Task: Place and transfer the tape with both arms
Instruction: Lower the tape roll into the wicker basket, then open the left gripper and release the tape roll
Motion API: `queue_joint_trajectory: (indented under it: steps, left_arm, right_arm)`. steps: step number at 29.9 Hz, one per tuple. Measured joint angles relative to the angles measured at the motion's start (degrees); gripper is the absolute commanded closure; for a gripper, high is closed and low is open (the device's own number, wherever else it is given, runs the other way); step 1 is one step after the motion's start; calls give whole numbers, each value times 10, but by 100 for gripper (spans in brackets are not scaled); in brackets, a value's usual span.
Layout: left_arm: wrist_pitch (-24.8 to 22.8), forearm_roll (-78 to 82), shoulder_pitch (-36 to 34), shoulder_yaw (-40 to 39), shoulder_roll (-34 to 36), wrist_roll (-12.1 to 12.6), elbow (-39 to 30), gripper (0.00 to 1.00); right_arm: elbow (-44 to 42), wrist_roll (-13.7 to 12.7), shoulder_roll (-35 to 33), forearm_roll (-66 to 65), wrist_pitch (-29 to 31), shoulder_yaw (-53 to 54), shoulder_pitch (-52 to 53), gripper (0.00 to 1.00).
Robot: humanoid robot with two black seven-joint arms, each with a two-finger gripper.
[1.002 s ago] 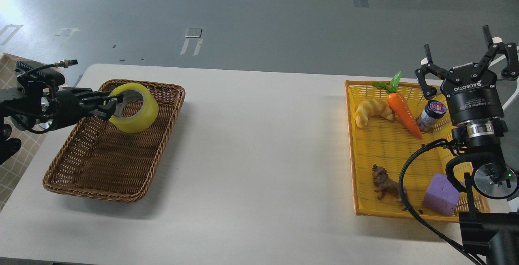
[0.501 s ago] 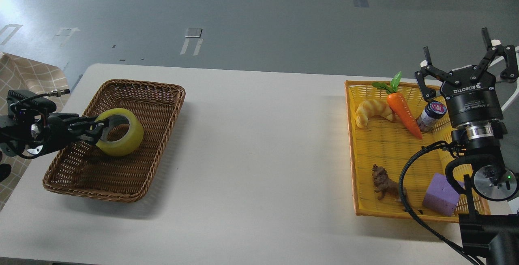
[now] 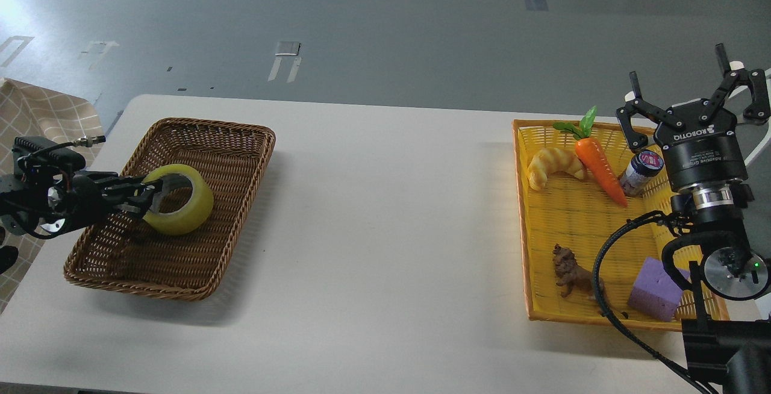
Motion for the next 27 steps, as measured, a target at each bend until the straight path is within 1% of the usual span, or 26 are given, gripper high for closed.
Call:
queue_joint_trajectory:
  steps: [6, 7, 8, 11, 13, 15, 18, 24, 27]
  left_arm:
    - [-1, 0, 0, 0, -2, 0, 0, 100]
    - [-1, 0, 0, 0, -2, 0, 0, 90]
    - [-1, 0, 0, 0, -2, 0, 0, 83]
    - [-1, -1, 0, 0, -2, 1, 0, 68]
    - [-1, -1, -1, 0, -2, 1, 0, 50]
    - [-1, -2, -1, 0, -2, 1, 0, 39]
    - [-1, -3, -1, 0, -2, 1, -1, 29]
    - [-2, -14, -6, -1, -2, 1, -4, 20]
    - [-4, -47, -13, -1, -2, 1, -7, 17]
  right_arm:
    - [0, 0, 0, 0, 0, 0, 0, 0]
    - [0, 0, 0, 0, 0, 0, 0, 0]
    - [0, 0, 0, 0, 0, 0, 0, 0]
    - [0, 0, 0, 0, 0, 0, 0, 0]
    - [0, 0, 0, 0, 0, 0, 0, 0]
    - [0, 0, 0, 0, 0, 1, 0, 0]
    - [-1, 0, 0, 0, 0, 1, 0, 0]
    - [-1, 0, 0, 0, 0, 1, 0, 0]
    - [-1, 0, 0, 0, 0, 1, -1, 0]
